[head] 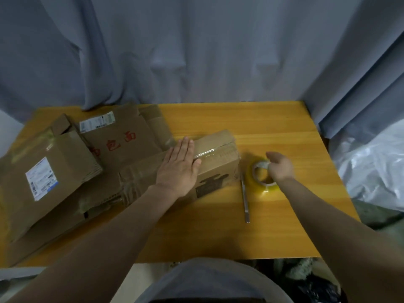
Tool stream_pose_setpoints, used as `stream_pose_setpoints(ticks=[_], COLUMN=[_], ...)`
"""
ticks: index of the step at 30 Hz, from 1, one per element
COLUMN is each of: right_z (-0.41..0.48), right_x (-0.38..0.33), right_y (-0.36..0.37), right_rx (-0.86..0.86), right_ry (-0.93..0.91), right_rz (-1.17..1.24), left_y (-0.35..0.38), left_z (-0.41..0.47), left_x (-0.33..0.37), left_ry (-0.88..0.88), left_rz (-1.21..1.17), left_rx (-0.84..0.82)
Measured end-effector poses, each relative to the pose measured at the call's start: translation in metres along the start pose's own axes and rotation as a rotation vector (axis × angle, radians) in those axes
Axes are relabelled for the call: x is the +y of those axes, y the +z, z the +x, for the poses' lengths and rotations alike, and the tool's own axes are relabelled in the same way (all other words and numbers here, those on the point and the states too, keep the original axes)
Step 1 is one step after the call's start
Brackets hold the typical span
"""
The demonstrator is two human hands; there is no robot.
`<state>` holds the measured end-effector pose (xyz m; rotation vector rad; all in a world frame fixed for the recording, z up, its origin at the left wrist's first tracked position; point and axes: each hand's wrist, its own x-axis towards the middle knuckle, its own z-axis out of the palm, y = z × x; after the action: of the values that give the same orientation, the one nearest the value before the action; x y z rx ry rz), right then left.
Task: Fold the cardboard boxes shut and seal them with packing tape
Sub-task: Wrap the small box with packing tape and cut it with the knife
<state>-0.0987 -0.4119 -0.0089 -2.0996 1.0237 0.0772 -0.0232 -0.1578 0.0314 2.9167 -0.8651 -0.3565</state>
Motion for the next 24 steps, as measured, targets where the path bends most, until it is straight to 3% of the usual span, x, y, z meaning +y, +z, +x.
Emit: stream_pose_setpoints(ticks=[4, 7, 13, 17, 24], right_z=[-0.008, -0.013, -0.006, 0.005, -0.013], right_x=[0.036, 0.046, 0.051, 0.036, -0.050], right_y=[0.011, 0.027, 0.031, 0.011, -0.046], right_rx=[-0.173, -0.184, -0.094, -0.142, 0.077], right_ry=[-0.014, -0.091, -0.192, -0.122, 0.030], right_rz=[-0.435, -0.707, -0.809, -0.518, 0.629], left_y=[0.002, 0.004, 0.003, 0.001, 0.000], left_z=[0.002, 0.002, 0.003, 0.003, 0.003], left_x=[0.001, 0.001, 0.001, 0.000, 0.000], left_ry=[-0.007, -0.009, -0.020, -0.022, -0.019], left_rz=[0.003, 0.009, 0.018, 0.003, -0.025], left_rx=[0.001, 0.001, -0.006, -0.007, -0.016])
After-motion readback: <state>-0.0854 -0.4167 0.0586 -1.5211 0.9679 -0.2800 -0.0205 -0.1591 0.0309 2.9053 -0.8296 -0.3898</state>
